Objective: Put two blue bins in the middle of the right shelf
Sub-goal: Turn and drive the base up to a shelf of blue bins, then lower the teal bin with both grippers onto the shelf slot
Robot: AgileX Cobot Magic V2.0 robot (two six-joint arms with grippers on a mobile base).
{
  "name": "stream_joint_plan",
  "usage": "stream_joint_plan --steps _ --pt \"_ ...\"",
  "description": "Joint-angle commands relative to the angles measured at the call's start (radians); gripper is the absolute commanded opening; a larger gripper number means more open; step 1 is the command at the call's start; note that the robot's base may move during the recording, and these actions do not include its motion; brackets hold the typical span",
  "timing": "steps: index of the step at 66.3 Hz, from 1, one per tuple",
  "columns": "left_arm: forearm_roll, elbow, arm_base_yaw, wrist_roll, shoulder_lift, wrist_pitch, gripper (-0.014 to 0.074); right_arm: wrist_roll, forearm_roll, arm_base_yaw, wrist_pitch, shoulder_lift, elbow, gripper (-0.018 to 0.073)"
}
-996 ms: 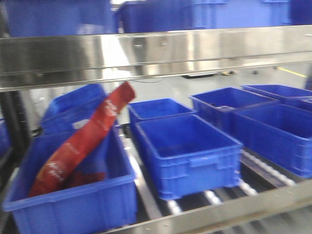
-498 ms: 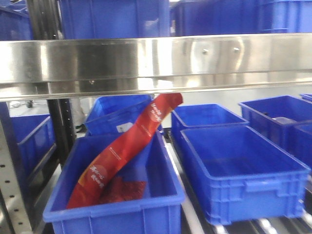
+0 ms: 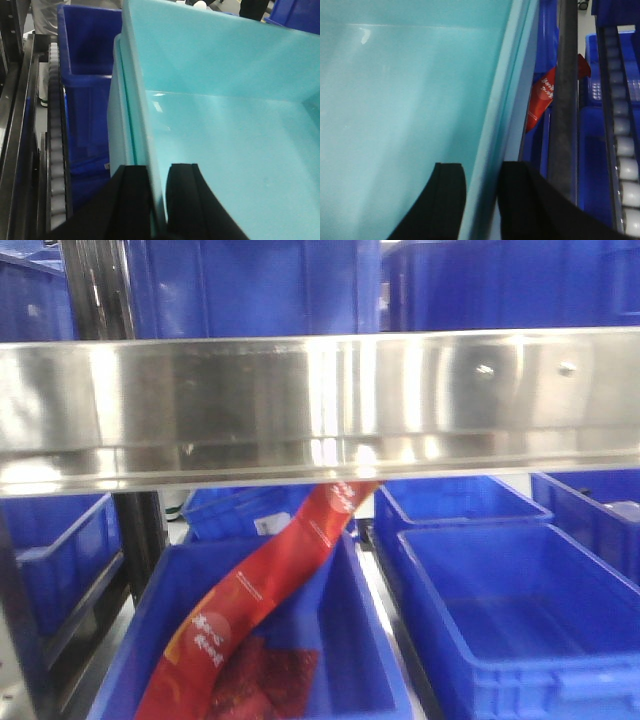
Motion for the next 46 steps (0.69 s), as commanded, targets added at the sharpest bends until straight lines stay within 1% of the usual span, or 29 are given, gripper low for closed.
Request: stream_joint_plan --steps 1,46 --pt "-0.045 -0.016 -0.006 0.016 -0.013 -0.065 -0.0111 -0.023 0.057 0.006 -0.09 -0.017 -0.016 -0.0153" --pt "-0.045 -0.016 -0.006 0.016 -0.013 -0.065 -0.0111 -0.023 0.057 0.006 -0.09 -0.017 -0.016 -0.0153"
